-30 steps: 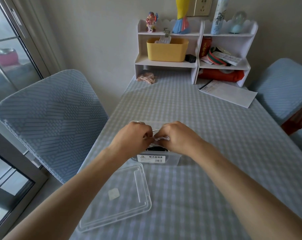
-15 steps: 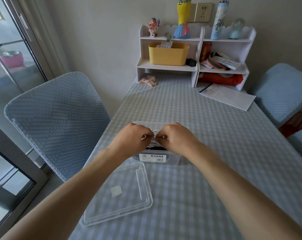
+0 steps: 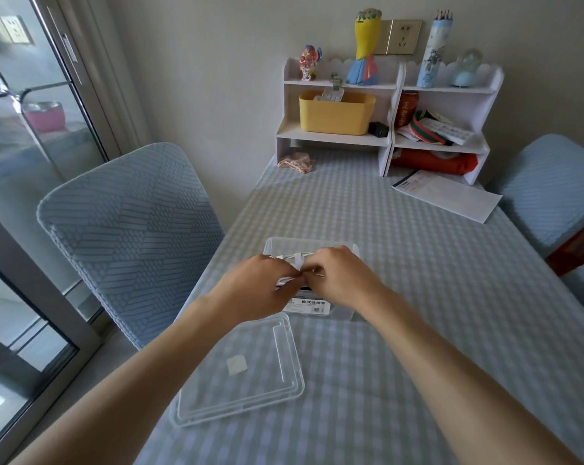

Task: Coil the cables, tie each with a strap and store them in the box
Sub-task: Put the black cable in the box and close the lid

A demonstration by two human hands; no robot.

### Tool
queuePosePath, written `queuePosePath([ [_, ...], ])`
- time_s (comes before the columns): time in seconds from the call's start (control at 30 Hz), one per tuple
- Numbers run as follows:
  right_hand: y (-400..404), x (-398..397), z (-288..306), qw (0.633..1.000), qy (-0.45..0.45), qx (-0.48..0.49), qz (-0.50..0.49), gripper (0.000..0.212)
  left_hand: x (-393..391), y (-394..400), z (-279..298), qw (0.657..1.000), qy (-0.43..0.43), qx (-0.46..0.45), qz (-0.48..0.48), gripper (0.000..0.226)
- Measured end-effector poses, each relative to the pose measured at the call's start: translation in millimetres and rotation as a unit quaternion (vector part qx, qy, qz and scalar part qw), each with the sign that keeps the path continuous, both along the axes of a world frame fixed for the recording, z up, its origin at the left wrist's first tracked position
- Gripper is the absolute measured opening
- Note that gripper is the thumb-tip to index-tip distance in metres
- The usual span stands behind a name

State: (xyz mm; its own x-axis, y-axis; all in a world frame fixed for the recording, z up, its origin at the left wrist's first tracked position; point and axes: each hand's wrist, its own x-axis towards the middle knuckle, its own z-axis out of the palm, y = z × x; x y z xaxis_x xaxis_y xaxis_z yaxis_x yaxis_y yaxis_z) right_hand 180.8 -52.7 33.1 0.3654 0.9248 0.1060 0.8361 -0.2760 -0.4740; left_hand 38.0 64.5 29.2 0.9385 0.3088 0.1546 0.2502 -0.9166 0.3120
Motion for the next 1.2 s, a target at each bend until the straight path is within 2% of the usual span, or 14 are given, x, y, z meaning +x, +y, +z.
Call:
queuePosePath([
  [0.13,-9.4,-9.3,-2.4,1.000,-0.011,0.017,0.004,0.025,-13.0,-3.1,-6.0,0.999,-0.040,-0.009,-0.010,0.047],
  [0.3,-6.2,-30.5,4.1,0.998,-0.051,0.022,0.017,0.027,-42.5,-2.7,-10.6,0.974,-0.216,-0.062,0.032,0.014],
  [0.37,0.5,-37.3,3.7,0.997,-0.081,0.006,0.016,0.027,-56.9,3.4,-12.1,0.970,-0.226,-0.053,0.075,0.009],
  [0.43,4.3,-44.7,4.9,0.995,-0.102,0.007,0.017,0.026,-69.8,10.7,-16.6,0.979,-0.141,-0.061,0.134,0.010],
  [0.53,6.9,-60.5,7.4,0.992,-0.106,0.062,0.029,0.027,-91.7,14.3,-23.6,0.975,0.051,-0.070,0.205,0.045],
  [0.6,6.0,-71.2,6.1,0.986,-0.116,0.113,0.048,0.026,-102.7,12.3,-27.4,0.969,0.113,-0.076,0.208,0.066],
  [0.67,0.4,-78.5,2.4,0.981,-0.111,0.151,0.058,0.025,-107.6,7.5,-28.6,0.964,0.145,-0.081,0.206,0.081],
  [0.73,-8.4,-84.9,-1.3,0.981,-0.103,0.148,0.068,0.025,-111.2,2.0,-26.6,0.963,0.159,-0.073,0.204,0.089],
  [0.87,-32.1,-87.0,-13.8,0.992,-0.073,0.084,0.056,0.020,-114.0,-10.1,-26.6,0.965,0.150,-0.070,0.203,0.079],
  [0.93,-43.3,-86.1,-20.1,0.996,-0.063,0.052,0.036,0.023,-115.6,-15.1,-24.1,0.966,0.122,-0.098,0.206,0.060],
  [1.07,-66.5,-93.1,-22.9,1.000,-0.006,0.025,-0.006,0.043,-129.7,-24.8,-15.6,0.948,-0.009,-0.241,0.208,0.026],
  [1.13,-71.8,-94.5,-18.7,0.998,0.040,0.043,-0.023,0.046,-134.7,-27.6,-10.0,0.934,-0.064,-0.296,0.191,0.018],
  [1.2,-79.3,-96.4,-9.6,0.994,0.064,0.087,-0.029,0.037,-138.9,-35.8,1.4,0.931,-0.101,-0.307,0.170,0.020],
])
